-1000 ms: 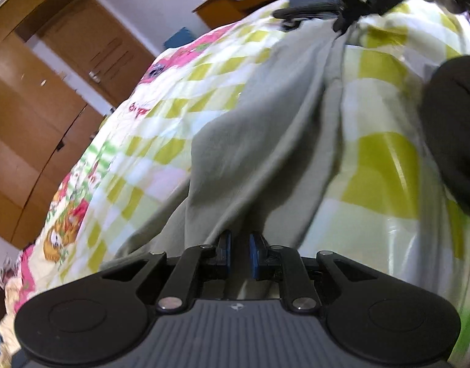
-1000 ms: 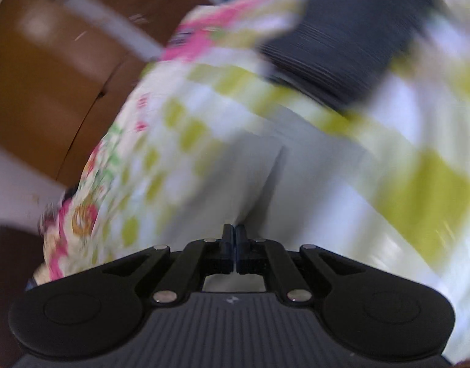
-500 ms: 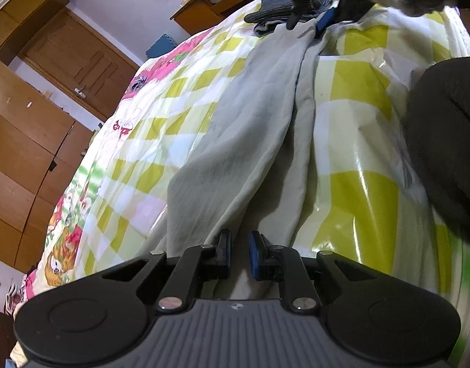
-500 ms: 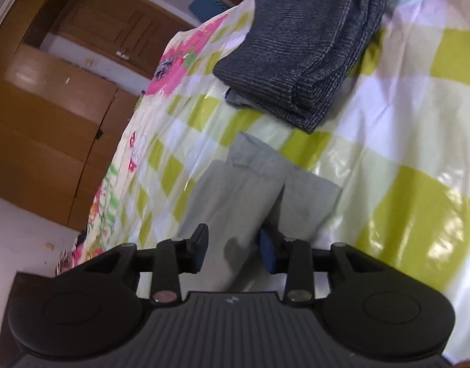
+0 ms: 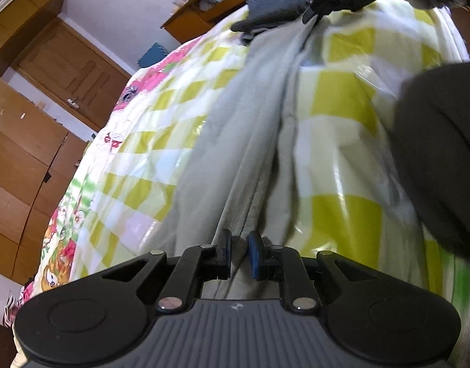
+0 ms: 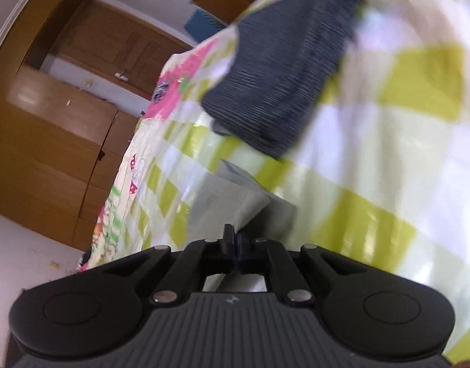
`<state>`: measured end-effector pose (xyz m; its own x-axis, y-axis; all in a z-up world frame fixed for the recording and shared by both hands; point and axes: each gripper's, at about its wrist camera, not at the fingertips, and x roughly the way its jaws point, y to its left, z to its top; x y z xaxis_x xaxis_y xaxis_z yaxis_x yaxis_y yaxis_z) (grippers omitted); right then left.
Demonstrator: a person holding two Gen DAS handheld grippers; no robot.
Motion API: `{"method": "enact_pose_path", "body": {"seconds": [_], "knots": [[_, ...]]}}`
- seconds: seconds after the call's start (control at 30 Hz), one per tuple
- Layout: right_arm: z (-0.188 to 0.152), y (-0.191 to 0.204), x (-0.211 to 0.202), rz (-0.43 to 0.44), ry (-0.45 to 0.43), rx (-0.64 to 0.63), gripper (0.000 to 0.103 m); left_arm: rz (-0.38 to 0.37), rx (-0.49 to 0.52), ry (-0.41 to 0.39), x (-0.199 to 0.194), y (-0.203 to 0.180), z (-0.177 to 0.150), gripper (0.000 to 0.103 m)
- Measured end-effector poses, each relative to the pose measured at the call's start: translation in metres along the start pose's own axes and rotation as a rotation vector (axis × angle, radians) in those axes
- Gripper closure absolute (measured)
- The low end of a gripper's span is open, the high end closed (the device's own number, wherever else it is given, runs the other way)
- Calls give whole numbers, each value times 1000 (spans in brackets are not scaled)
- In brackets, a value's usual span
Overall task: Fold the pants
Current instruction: 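Hold the pants with the left tool while the right tool pulls the leg straight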
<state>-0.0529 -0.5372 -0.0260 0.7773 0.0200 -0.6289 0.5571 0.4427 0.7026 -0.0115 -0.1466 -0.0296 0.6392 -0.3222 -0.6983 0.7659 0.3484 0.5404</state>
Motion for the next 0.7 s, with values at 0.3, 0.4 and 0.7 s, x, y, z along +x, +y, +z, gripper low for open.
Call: {"method": "enact_pose_path", "body": {"seconds": [0.3,0.4,0.7], "knots": [[1,3,1,-14,-2,-28,99,-6,2,-8,2,1,5,72],[7,10,6,19,-8,-7,99,1,15,-11,2,-1,6,72],[12,4,4,-43,-11,-37,94,-15,21,-15,-1,-2,5,72]]}}
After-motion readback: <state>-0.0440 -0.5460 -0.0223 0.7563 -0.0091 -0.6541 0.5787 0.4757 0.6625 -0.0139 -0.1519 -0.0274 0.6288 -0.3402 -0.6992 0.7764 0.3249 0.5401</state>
